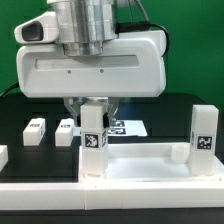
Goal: Assemble desk
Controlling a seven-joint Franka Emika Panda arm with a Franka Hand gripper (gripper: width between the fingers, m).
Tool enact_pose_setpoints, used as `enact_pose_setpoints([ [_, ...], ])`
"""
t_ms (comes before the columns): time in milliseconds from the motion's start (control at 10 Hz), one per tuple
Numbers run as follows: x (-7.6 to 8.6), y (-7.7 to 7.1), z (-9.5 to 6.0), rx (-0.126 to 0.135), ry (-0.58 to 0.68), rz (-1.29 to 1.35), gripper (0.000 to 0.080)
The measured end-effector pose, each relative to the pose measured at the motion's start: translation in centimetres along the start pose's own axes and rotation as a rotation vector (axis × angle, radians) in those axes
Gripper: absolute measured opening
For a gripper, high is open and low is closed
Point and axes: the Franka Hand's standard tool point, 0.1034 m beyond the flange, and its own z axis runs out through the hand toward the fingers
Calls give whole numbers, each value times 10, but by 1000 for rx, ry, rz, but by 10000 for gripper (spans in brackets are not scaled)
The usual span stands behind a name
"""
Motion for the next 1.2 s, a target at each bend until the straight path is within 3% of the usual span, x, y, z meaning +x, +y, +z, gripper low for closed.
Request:
enact_pose_setpoints([
  [200,0,-1,1,3,4,234,287],
  [400,3,0,1,51,9,576,287],
  [700,5,-1,0,71,-10,971,288],
  [900,5,-1,1,72,-10,1047,288],
  [1100,5,-1,0,69,-5,955,289],
  [1200,6,-1,-3,68,6,769,492],
])
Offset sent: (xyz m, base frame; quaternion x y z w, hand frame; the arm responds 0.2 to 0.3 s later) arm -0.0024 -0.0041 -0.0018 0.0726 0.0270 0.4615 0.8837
